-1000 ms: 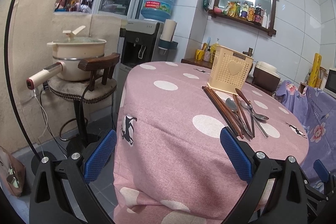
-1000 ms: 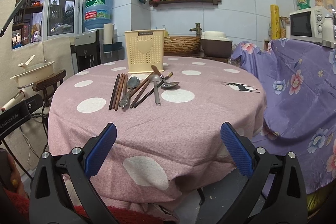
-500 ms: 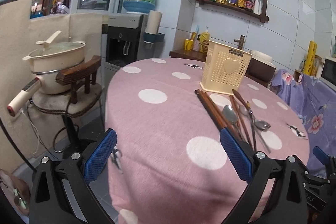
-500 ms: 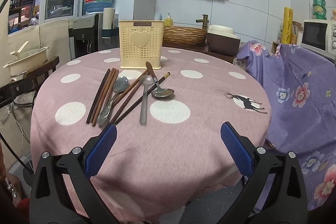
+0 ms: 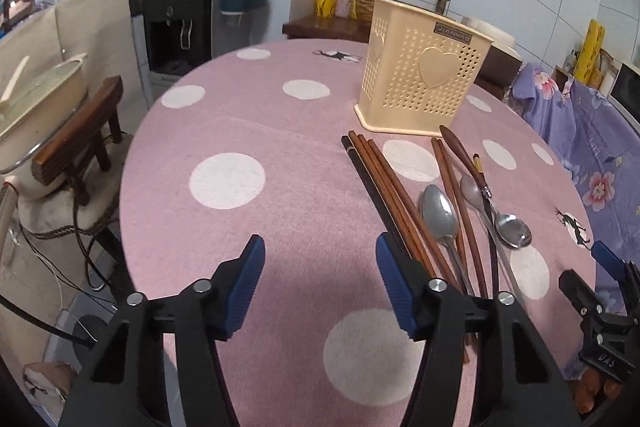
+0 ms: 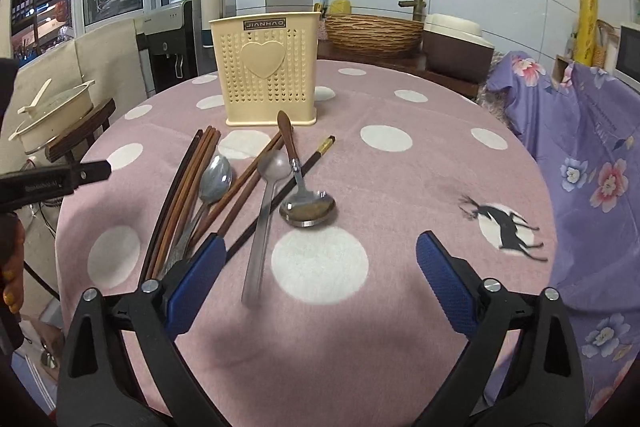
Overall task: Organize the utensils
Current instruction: 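Lower the right gripper onto the brown-handled spoon and close on its handle, then close the left gripper on a black chopstick while the right gripper holds the spoon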
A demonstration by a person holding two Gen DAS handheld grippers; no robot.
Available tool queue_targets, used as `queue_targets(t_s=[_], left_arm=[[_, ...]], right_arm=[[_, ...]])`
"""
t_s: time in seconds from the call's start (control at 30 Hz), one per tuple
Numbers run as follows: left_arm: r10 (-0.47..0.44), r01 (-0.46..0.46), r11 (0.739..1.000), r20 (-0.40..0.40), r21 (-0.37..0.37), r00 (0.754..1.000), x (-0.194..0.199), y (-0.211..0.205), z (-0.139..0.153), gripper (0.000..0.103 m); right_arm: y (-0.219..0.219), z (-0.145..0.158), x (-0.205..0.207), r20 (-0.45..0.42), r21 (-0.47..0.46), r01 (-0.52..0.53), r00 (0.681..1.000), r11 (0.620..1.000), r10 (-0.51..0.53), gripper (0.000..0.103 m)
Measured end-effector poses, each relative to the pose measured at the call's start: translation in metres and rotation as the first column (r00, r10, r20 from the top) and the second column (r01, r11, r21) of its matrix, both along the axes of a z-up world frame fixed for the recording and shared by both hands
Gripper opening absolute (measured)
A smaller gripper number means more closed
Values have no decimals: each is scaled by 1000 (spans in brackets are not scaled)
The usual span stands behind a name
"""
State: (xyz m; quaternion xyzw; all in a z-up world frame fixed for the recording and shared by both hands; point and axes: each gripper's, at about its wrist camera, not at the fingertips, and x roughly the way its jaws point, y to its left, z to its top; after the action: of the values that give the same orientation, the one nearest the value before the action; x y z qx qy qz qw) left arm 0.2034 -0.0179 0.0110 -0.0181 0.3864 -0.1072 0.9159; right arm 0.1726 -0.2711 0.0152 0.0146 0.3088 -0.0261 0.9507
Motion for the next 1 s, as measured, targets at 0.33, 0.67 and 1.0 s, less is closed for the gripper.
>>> queue_targets(t_s=[0.33, 0.67, 1.0], left_arm=[[7, -7, 1000, -35, -12, 999, 37, -1, 2, 54], [2, -3, 1000, -96, -9, 995, 58, 2, -13, 54], [-26, 26, 1000, -115, -6, 993, 70, -7, -19, 54]], right_arm=[[5, 9, 110, -116, 95, -105, 986, 990, 116, 66], [13, -12, 191, -242, 67, -155, 956, 986, 167, 48], [20, -23, 207, -283, 67, -187, 938, 980, 198, 23]])
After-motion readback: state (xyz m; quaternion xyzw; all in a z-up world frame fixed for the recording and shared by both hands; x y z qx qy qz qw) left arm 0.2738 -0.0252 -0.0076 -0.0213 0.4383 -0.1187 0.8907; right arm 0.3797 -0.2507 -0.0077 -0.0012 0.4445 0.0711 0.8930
